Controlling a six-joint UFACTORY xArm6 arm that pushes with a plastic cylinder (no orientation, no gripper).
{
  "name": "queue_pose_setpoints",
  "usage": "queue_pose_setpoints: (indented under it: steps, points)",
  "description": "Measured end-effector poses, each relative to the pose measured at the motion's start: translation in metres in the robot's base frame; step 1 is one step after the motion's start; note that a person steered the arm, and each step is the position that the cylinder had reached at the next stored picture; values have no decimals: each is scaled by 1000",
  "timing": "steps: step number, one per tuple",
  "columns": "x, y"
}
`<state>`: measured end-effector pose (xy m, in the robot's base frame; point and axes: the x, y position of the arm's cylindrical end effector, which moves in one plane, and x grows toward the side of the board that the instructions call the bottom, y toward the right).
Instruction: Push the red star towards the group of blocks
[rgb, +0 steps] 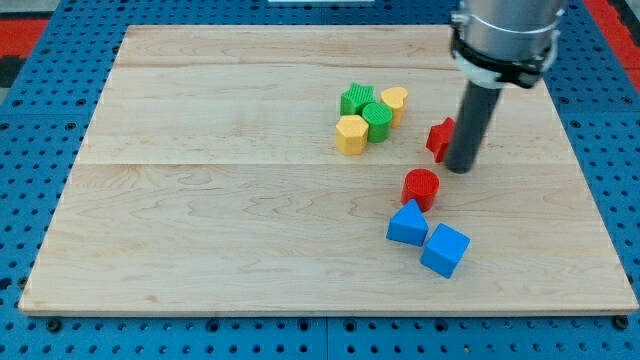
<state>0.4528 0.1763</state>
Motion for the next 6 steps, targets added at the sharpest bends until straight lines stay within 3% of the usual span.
queue_pose_setpoints:
  steps: [1, 3, 4, 5, 6]
  points:
    - [1, 56]
    - [-12, -45]
    - [-12, -64]
    - [-8, -45]
    - [5, 16]
